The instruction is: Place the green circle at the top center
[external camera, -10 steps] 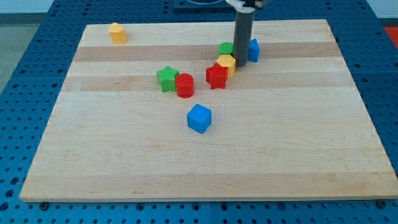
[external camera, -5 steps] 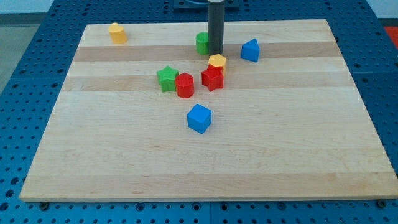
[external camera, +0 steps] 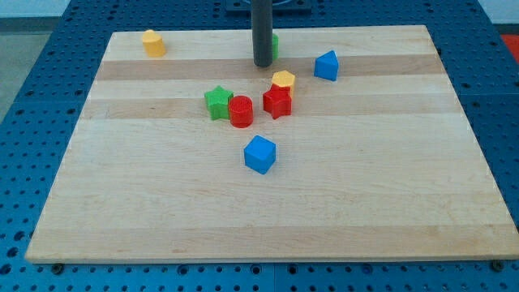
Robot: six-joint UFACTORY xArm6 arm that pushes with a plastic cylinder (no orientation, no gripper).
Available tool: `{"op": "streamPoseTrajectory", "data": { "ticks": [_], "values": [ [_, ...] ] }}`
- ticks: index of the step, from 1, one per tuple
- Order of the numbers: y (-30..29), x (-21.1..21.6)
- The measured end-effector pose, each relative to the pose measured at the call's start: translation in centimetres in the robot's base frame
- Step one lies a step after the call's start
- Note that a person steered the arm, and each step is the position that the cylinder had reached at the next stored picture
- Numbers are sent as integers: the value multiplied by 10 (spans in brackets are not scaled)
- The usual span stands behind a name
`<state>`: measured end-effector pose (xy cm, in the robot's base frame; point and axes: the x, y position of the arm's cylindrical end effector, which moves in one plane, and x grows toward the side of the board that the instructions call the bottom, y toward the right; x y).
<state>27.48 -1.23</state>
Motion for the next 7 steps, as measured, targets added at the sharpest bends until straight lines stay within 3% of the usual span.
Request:
{"op": "streamPoseTrajectory", "data": {
  "ticks": [6,7],
  "values": [
    [0,-13],
    [-5,6]
  ]
}}
